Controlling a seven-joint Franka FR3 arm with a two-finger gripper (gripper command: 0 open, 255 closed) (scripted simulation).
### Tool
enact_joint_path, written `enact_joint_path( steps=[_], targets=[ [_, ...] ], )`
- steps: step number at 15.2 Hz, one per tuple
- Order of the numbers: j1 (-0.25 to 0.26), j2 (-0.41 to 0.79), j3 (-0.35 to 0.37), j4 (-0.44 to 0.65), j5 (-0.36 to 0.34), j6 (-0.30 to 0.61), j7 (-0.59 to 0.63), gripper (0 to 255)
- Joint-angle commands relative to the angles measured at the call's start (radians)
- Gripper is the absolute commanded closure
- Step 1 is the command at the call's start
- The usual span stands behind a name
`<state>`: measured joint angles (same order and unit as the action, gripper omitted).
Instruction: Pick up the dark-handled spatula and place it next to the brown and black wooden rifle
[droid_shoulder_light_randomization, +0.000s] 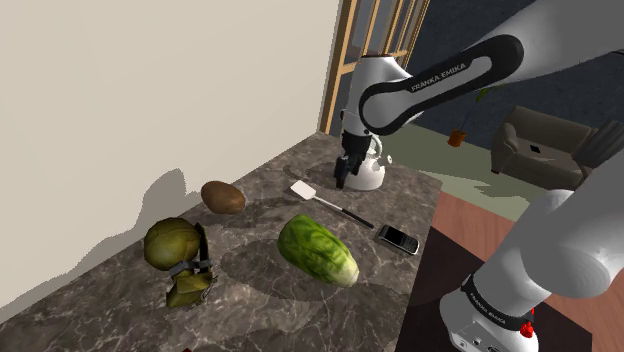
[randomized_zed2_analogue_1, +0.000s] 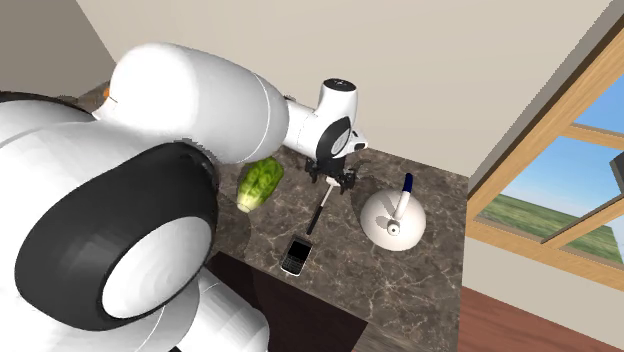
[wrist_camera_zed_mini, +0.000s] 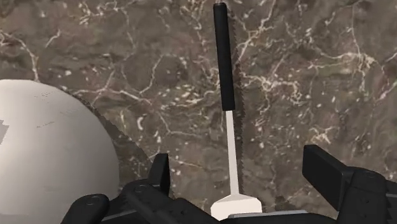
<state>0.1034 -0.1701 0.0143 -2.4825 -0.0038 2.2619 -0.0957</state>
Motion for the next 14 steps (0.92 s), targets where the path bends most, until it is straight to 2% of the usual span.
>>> enact_joint_path(
  steps=[1,3,11,14],
  targets=[
    [0.010,0.076,0.010,0.013,-0.001,0.057,0.000,0],
    [0.017,0.154,0.017,0.034,-0.006,0.106,-0.002,0],
    [0.018,0.247,0.018,0.010,-0.013,0.221,0.002,0],
    [0.018,0.247,0.018,0.010,-0.013,0.221,0.002,0]
  ],
)
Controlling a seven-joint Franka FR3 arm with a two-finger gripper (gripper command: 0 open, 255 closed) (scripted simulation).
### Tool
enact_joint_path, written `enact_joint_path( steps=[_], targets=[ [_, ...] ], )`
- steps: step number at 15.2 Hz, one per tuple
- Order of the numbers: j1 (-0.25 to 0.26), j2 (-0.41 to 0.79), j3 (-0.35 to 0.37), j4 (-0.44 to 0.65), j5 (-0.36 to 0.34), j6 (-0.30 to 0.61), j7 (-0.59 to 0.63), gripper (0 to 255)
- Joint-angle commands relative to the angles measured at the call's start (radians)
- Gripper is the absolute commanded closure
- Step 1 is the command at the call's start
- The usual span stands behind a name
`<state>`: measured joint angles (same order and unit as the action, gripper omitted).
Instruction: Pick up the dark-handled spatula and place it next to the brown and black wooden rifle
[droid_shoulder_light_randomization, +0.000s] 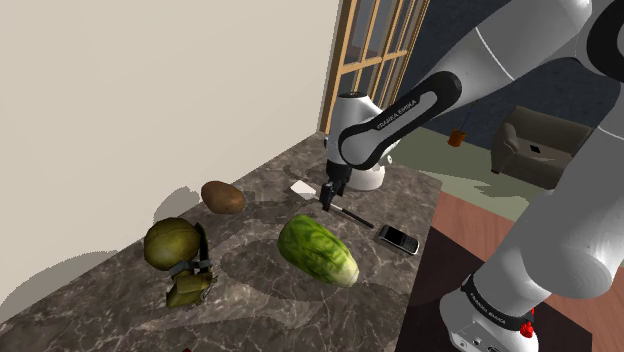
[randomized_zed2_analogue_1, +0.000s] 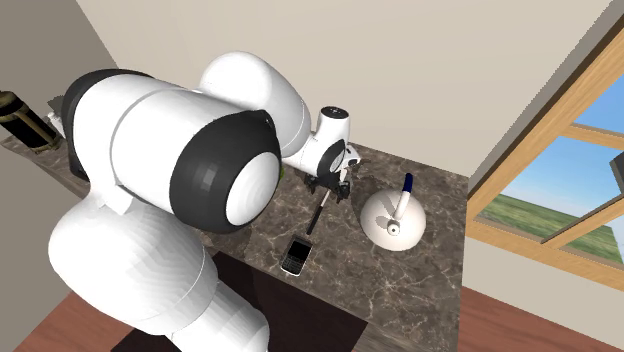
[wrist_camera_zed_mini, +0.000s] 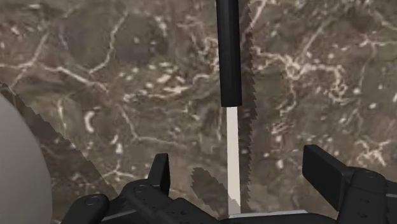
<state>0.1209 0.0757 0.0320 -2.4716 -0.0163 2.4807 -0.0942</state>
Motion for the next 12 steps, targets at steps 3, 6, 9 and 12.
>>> enact_joint_path(
  steps=[3,6,9,12],
  targets=[
    [0.000,0.001,0.000,-0.001,0.000,0.003,0.000,0],
    [0.000,0.001,0.000,-0.001,0.000,0.002,0.000,255],
    [0.000,0.001,0.000,-0.001,0.000,0.002,0.000,255],
    [0.000,0.001,0.000,-0.001,0.000,0.002,0.000,255]
  ],
)
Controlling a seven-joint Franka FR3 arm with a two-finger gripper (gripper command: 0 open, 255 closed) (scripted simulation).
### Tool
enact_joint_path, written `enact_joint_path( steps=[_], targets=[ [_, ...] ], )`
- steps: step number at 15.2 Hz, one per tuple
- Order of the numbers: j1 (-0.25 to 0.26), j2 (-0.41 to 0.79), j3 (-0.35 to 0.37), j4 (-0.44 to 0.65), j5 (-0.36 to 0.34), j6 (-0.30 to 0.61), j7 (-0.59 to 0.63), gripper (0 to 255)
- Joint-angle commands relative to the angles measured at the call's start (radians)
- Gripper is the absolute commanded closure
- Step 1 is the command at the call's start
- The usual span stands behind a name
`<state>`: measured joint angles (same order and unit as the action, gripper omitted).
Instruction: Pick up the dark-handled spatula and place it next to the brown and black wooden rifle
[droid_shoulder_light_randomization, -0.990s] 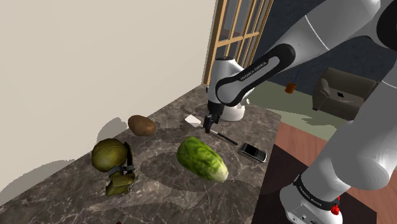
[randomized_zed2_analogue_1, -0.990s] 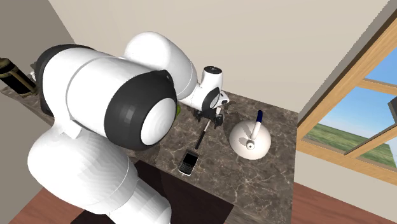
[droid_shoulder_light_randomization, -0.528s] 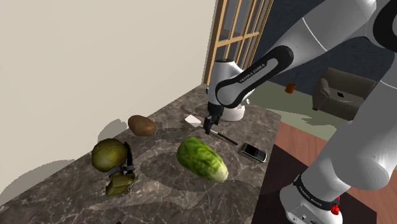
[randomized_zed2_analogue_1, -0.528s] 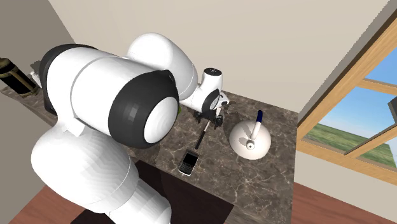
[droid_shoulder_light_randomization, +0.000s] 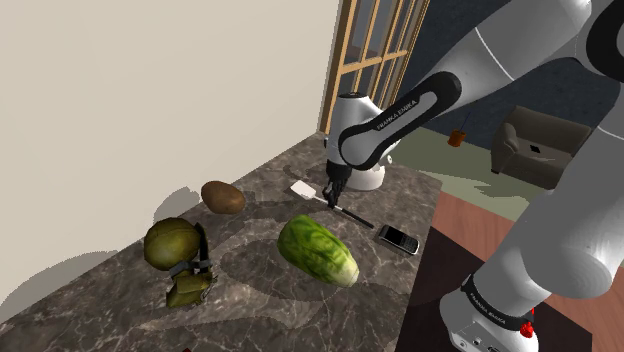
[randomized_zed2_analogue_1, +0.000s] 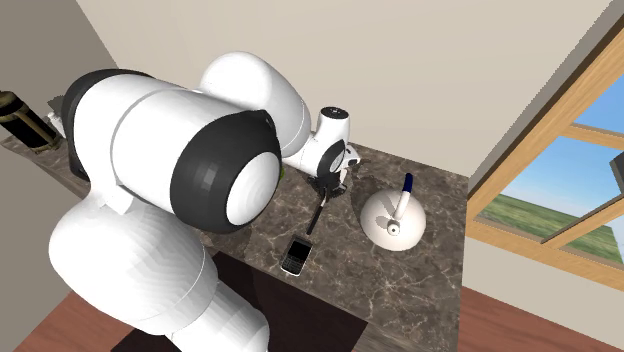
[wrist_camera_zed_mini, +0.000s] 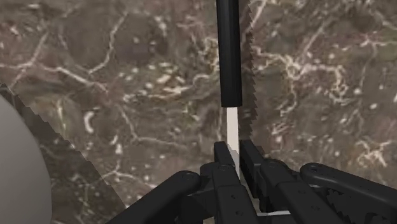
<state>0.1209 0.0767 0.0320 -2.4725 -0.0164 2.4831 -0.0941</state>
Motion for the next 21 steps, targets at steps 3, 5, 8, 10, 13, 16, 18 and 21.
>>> enact_joint_path(
  steps=[3,5,8,10,13,16,18,21],
  targets=[
    [0.000,0.000,0.000,0.000,0.000,0.000,0.000,255],
    [0.000,-0.024,0.000,0.003,0.002,-0.028,-0.001,255],
    [0.000,-0.059,0.001,0.011,0.004,-0.070,-0.003,255],
    [0.000,-0.082,0.001,0.017,0.006,-0.099,-0.005,255],
    [0.000,-0.114,0.001,0.028,0.008,-0.142,-0.006,255],
    [0.000,-0.143,0.001,0.041,0.009,-0.184,-0.008,255],
    [0.000,-0.162,0.001,0.051,0.010,-0.213,-0.008,255],
    [0.000,-0.189,0.000,0.067,0.011,-0.256,-0.010,255]
  ],
)
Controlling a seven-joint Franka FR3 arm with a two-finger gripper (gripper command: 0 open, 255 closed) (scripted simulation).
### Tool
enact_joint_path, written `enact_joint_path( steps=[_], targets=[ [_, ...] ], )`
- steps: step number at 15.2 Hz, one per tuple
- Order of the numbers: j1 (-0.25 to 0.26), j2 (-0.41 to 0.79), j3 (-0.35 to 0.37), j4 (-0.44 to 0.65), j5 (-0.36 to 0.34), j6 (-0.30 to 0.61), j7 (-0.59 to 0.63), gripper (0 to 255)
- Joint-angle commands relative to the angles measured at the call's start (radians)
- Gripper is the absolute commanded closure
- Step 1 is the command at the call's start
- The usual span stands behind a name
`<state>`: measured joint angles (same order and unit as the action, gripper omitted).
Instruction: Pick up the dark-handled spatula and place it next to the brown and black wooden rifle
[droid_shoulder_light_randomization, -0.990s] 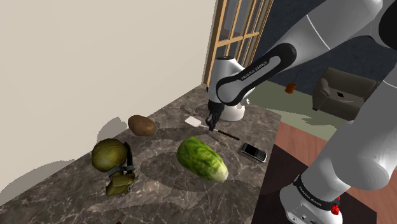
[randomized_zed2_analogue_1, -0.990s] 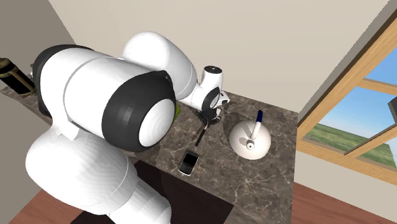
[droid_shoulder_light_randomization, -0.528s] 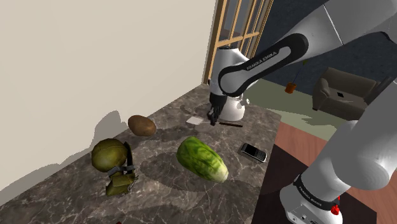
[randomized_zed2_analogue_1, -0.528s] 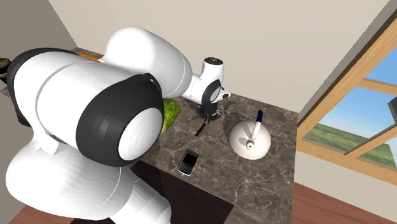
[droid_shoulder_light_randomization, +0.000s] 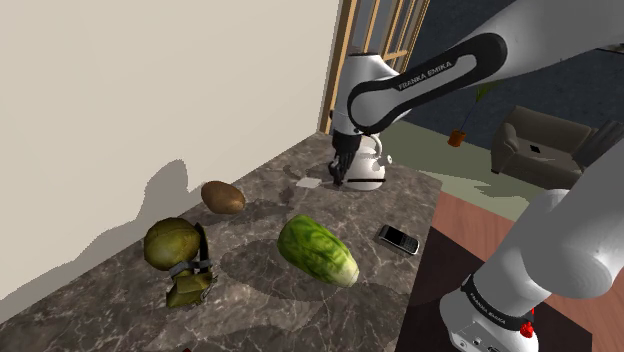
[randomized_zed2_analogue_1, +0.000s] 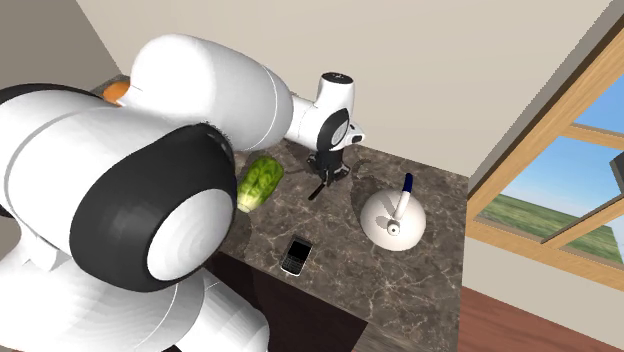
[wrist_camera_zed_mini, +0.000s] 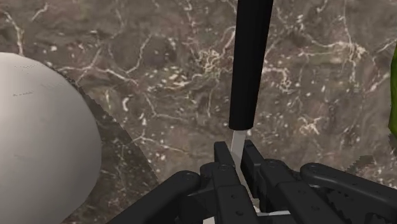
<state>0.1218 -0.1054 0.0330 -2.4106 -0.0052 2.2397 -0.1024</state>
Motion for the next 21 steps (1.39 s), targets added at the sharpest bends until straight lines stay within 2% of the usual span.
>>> enact_joint_path(
  steps=[1,19,21],
  targets=[
    [0.000,-0.015,-0.001,0.011,0.001,-0.027,-0.002,255],
    [0.000,-0.124,-0.002,0.152,0.004,-0.277,-0.006,255],
    [0.022,-0.143,0.028,0.134,0.017,-0.277,0.040,255]
  ],
)
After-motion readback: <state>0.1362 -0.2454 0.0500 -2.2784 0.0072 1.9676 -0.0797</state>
